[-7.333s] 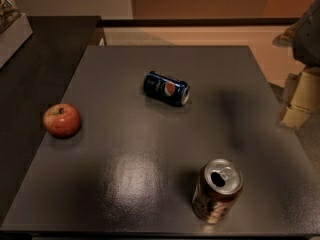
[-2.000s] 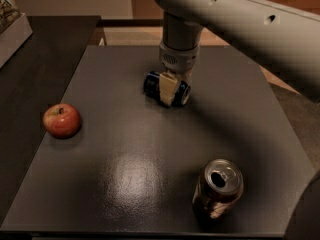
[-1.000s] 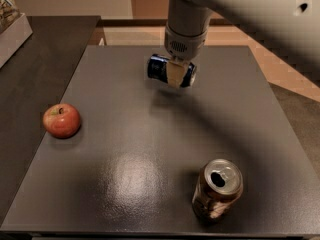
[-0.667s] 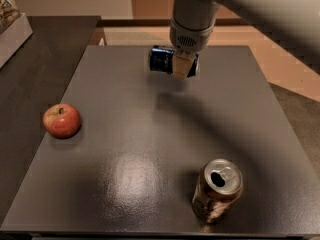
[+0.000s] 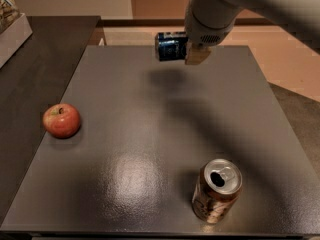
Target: Place pepsi can upright
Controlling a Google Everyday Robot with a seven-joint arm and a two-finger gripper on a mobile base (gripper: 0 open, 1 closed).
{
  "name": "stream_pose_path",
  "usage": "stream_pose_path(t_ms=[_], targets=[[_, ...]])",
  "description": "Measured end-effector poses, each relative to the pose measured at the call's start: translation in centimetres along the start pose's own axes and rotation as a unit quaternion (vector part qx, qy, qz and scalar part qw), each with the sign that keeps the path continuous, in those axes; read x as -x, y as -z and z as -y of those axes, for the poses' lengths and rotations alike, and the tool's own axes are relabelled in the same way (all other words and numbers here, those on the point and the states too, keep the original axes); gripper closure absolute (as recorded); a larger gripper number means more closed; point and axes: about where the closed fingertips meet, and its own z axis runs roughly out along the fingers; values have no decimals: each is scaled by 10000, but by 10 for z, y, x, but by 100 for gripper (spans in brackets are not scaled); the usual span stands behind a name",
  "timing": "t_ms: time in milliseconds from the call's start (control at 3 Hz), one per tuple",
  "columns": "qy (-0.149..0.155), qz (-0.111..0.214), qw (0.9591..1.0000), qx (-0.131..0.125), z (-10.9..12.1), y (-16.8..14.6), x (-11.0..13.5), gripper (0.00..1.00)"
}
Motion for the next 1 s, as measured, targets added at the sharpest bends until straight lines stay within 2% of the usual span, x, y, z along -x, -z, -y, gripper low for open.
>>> stream_pose_path(t_ms=[333,667,1000], targets=[[717,122,9956,-586,9,9,4,100],[1258,53,9860,-1097,10,13,10,100],[1663,-102,9738,-1548,9,12,13,100]])
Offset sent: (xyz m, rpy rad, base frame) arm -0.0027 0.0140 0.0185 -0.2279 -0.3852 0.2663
